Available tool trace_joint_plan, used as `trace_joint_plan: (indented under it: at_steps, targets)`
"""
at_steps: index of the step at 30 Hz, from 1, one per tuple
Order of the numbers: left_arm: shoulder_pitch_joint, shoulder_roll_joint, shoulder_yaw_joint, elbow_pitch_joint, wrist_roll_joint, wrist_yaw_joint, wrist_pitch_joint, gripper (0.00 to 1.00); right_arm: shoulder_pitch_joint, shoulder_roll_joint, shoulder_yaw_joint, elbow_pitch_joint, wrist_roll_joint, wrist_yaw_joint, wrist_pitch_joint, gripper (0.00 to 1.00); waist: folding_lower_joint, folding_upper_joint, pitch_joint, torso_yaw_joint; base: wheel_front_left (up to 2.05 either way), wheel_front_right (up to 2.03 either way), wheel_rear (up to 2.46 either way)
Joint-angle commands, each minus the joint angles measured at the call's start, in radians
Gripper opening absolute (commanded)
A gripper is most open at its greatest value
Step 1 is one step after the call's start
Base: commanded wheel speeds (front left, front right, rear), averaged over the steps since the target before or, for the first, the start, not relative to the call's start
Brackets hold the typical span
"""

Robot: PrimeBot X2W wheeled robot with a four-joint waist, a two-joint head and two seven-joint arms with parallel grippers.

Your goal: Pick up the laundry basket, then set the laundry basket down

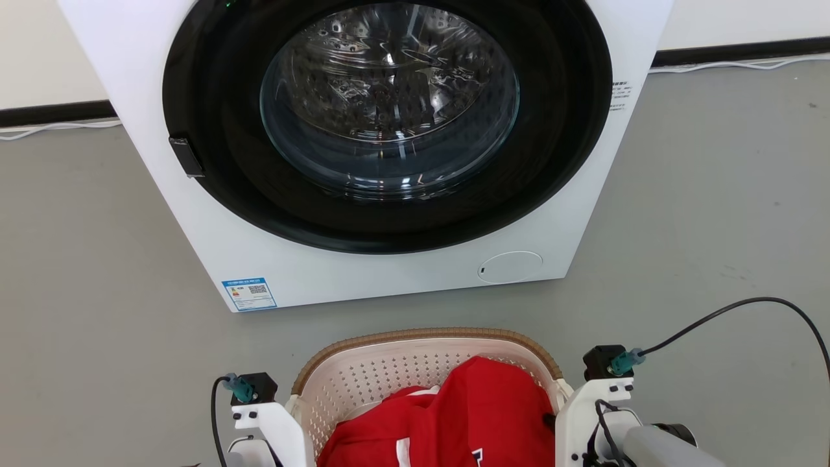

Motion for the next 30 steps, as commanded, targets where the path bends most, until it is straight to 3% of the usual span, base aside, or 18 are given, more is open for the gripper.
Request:
trace_joint_plan:
  at_steps: [1, 14, 30]
  targets:
    - [-0.038, -0.013, 0.014, -0.026, -0.003, -0.013, -0.022, 0.0, -0.015, 0.039, 0.02, -0.024, 0.01, 0.025, -0.004, 0.0, 0.0, -0.0001, 0.002, 0.0, 0.0, 0.0, 0.0]
    - [-0.055, -0.001, 0.005, -0.032, -0.004, -0.013, -0.05, 0.0, -0.042, 0.04, 0.046, -0.023, 0.034, 0.025, -0.03, 0.0, 0.0, -0.0001, 0.042, 0.002, 0.0, 0.0, 0.0]
    - [-0.159, 0.05, 0.0, -0.073, 0.021, -0.013, -0.211, 0.0, -0.15, 0.04, 0.059, 0.002, 0.031, 0.025, -0.149, 0.0, 0.0, -0.0001, 0.278, 0.028, 0.0, 0.0, 0.0]
